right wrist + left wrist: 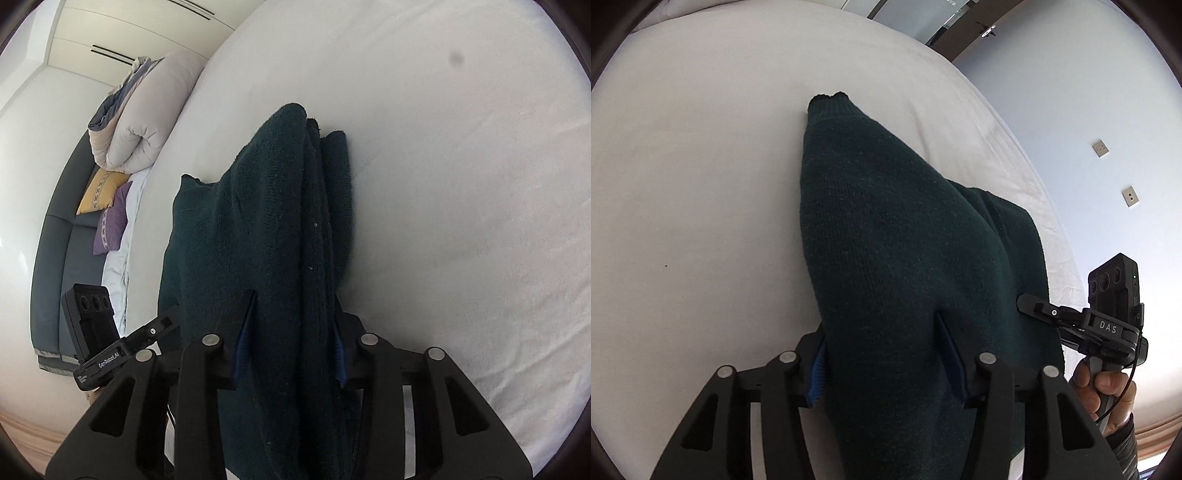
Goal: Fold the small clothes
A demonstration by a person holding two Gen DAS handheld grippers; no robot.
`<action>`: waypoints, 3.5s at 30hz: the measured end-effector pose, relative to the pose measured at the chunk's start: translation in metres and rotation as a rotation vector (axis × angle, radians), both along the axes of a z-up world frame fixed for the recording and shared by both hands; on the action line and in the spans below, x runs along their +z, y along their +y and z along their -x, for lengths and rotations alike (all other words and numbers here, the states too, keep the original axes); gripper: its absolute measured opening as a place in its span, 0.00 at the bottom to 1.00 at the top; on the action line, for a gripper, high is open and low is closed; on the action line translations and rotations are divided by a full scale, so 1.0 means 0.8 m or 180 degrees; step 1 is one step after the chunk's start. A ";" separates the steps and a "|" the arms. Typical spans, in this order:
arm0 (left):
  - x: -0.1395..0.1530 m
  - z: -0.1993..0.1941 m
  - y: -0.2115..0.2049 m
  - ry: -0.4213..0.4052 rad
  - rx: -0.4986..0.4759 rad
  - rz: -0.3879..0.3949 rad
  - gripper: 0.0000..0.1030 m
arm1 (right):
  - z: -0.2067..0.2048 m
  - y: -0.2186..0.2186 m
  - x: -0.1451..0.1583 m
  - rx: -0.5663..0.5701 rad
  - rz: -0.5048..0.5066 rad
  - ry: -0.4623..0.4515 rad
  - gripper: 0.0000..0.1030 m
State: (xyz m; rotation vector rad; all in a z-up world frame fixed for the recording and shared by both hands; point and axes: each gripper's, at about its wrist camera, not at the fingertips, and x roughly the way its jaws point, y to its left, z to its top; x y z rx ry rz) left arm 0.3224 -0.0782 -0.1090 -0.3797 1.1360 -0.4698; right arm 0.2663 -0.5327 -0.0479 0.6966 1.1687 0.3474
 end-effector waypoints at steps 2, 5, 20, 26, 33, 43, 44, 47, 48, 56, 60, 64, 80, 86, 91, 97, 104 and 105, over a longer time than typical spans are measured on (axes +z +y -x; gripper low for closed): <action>0.006 0.002 -0.001 -0.0025 -0.0015 -0.0018 0.42 | 0.002 0.007 0.005 0.0000 0.0130 -0.0021 0.25; 0.017 0.008 0.002 -0.0053 -0.0042 -0.0006 0.36 | 0.014 0.031 0.026 0.0027 0.0552 -0.0156 0.22; 0.106 0.123 0.156 -0.0410 0.0090 -0.0367 0.35 | 0.094 0.208 0.135 0.0527 0.0517 -0.0716 0.20; 0.080 0.160 0.215 -0.0277 0.0292 -0.0403 0.35 | 0.125 0.284 0.113 0.0680 0.0324 -0.0593 0.20; 0.017 0.161 0.242 -0.0062 0.0410 -0.0376 0.40 | 0.131 0.334 0.037 0.0659 0.0358 -0.0340 0.21; 0.002 0.170 0.254 -0.0130 0.0580 -0.0266 0.65 | 0.150 0.268 -0.030 0.0241 -0.0054 -0.0288 0.45; 0.004 0.173 0.253 -0.0147 0.0596 -0.0284 0.65 | 0.148 0.262 -0.030 0.0179 -0.0030 -0.0300 0.45; 0.018 0.190 0.250 -0.0271 0.0676 -0.0401 0.64 | 0.153 0.250 -0.015 0.0055 0.0230 -0.0367 0.46; 0.025 0.199 0.248 -0.0342 0.0701 -0.0448 0.64 | 0.158 0.247 -0.009 0.0002 0.0376 -0.0406 0.46; 0.101 0.299 0.205 -0.1368 0.0807 -0.0892 0.89 | 0.227 0.205 0.047 -0.0393 0.0597 -0.0722 0.46; 0.153 0.368 0.190 -0.2062 0.1085 -0.1150 1.00 | 0.279 0.205 0.107 -0.0437 0.0836 -0.1182 0.55; 0.201 0.423 0.191 -0.2443 0.1343 -0.1493 1.00 | 0.332 0.218 0.178 -0.0580 0.1164 -0.1828 0.71; 0.302 0.510 0.168 -0.2959 0.1900 -0.2083 1.00 | 0.494 0.258 0.359 -0.0836 0.1739 -0.3626 1.00; 0.271 0.488 0.179 -0.2388 0.1769 -0.1998 1.00 | 0.484 0.260 0.335 -0.0681 0.1790 -0.3128 1.00; 0.231 0.465 0.177 -0.1839 0.1439 -0.1824 1.00 | 0.449 0.262 0.278 -0.0641 0.1789 -0.2361 1.00; 0.195 0.451 0.176 -0.1456 0.1264 -0.1567 1.00 | 0.430 0.282 0.206 -0.0450 0.2036 -0.1800 1.00; 0.183 0.449 0.167 -0.1348 0.1175 -0.1553 1.00 | 0.415 0.290 0.156 -0.0375 0.2015 -0.1454 1.00; 0.182 0.448 0.168 -0.1329 0.1165 -0.1535 1.00 | 0.418 0.291 0.158 -0.0360 0.2031 -0.1469 1.00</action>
